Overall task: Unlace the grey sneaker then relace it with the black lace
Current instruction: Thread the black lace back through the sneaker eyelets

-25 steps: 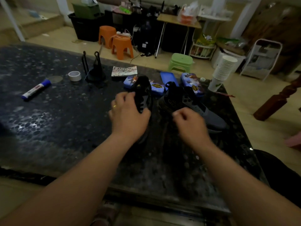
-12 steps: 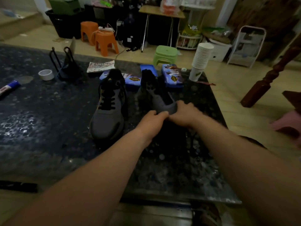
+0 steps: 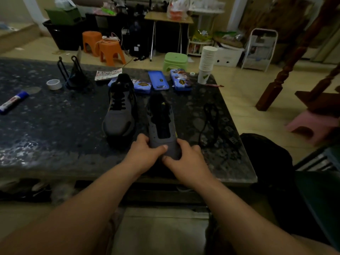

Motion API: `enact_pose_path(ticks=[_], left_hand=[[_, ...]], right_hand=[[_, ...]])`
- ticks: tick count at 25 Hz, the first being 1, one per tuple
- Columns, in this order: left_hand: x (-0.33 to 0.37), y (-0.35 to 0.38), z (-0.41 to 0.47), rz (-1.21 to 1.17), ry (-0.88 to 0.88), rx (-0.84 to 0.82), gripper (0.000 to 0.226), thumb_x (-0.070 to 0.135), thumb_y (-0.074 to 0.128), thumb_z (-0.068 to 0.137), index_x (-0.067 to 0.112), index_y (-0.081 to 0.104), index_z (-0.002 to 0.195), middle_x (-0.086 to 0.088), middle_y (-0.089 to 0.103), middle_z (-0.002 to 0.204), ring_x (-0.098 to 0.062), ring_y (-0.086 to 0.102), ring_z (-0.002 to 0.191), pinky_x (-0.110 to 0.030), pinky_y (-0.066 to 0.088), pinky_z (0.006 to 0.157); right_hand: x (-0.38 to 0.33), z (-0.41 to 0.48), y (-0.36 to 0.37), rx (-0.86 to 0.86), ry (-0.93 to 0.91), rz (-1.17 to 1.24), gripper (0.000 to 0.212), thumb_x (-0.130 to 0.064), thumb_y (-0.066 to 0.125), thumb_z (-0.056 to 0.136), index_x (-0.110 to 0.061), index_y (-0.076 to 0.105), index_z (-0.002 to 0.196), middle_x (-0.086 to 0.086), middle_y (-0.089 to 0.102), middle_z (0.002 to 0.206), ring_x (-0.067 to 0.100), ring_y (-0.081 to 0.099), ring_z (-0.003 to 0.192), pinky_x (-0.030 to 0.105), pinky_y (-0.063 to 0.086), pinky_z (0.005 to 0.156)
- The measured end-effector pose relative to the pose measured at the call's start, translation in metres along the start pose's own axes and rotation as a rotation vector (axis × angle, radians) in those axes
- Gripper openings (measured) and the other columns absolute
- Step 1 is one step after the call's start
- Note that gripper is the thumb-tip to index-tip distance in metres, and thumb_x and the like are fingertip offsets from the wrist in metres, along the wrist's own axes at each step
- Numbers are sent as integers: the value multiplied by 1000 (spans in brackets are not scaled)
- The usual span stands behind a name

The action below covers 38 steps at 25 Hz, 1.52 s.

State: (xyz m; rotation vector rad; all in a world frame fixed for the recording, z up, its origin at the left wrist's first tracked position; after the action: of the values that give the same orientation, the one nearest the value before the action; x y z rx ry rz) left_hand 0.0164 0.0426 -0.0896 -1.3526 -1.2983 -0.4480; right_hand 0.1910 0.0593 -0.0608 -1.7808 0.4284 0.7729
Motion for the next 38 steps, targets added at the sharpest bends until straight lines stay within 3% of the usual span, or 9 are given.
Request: enact_pose_path(ticks=[3, 6, 10, 13, 19, 24, 30, 35, 38], left_hand=[[-2, 0, -20, 84, 27, -8, 49, 40, 81, 86, 16, 53, 117, -3, 63, 117, -16, 63, 99, -25, 47, 66], [11, -9, -23, 195, 80, 66, 59, 49, 76, 87, 16, 52, 129, -7, 57, 130, -24, 58, 115, -36, 52, 89], [90, -24, -32, 274, 505, 385, 48, 43, 69, 93, 16, 54, 129, -6, 45, 131, -29, 47, 123, -46, 44, 104], [127, 13, -29, 329, 686, 254, 31, 35, 65, 93, 18, 60, 118, -2, 52, 119, -24, 51, 113, -42, 47, 96], [131, 97, -15, 362, 621, -273, 64, 22, 62, 92, 31, 39, 151, 3, 59, 139, -15, 56, 125, -37, 48, 107], [134, 106, -8, 306, 525, -287, 2, 33, 62, 101, 34, 61, 99, 9, 69, 85, -7, 66, 76, -35, 56, 71], [139, 73, 11, -53, 325, -108, 15, 21, 57, 103, 15, 65, 92, -7, 74, 81, -5, 63, 64, -25, 51, 63], [138, 48, 29, -339, 202, 22, 15, 16, 51, 104, 13, 60, 93, -8, 69, 91, -27, 72, 96, -43, 56, 88], [146, 50, 30, -370, 206, -1, 14, 16, 51, 105, 13, 61, 96, -8, 70, 96, -26, 72, 101, -42, 56, 95]], right_hand=[[12, -21, 9, -27, -25, -2, 75, -60, 59, 87, -36, 32, 153, 3, 40, 135, 25, 49, 125, 43, 46, 108], [27, 6, -17, 55, -35, -99, 44, -50, 57, 94, -25, 56, 130, 5, 60, 126, 26, 61, 113, 40, 52, 95], [53, 67, -79, 189, 19, -503, 30, -38, 58, 98, -15, 59, 117, 10, 54, 123, 33, 53, 117, 43, 47, 93], [61, 84, -69, 88, -29, -675, 24, -36, 55, 100, -18, 61, 113, 9, 53, 121, 34, 49, 118, 44, 43, 96], [26, 57, -95, 85, -220, 137, 11, -25, 58, 100, -23, 60, 89, -5, 68, 85, 16, 65, 82, 42, 52, 76], [53, 41, -126, 85, -97, 398, 16, -28, 59, 104, -18, 68, 95, 0, 71, 84, 15, 69, 77, 32, 58, 70], [153, 55, -180, 349, 271, 145, 20, -20, 50, 101, -21, 69, 108, 2, 71, 110, 18, 66, 96, 40, 57, 86], [150, 68, -143, 62, 166, -208, 39, -42, 63, 98, -24, 64, 133, 0, 62, 130, 22, 60, 119, 41, 51, 102], [130, 70, -124, -15, 66, -477, 30, -48, 73, 89, -28, 63, 110, -1, 59, 115, 21, 59, 104, 44, 55, 94]])
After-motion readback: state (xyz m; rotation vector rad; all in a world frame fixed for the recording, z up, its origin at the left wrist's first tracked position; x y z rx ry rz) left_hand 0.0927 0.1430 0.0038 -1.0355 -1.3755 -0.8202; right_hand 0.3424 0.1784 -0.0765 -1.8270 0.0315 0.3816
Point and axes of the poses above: each hand's wrist, its own z-axis towards the middle knuckle, its own y-axis out of the palm, x = y × z, the point moved 9 cm from there along z, towards the middle knuckle
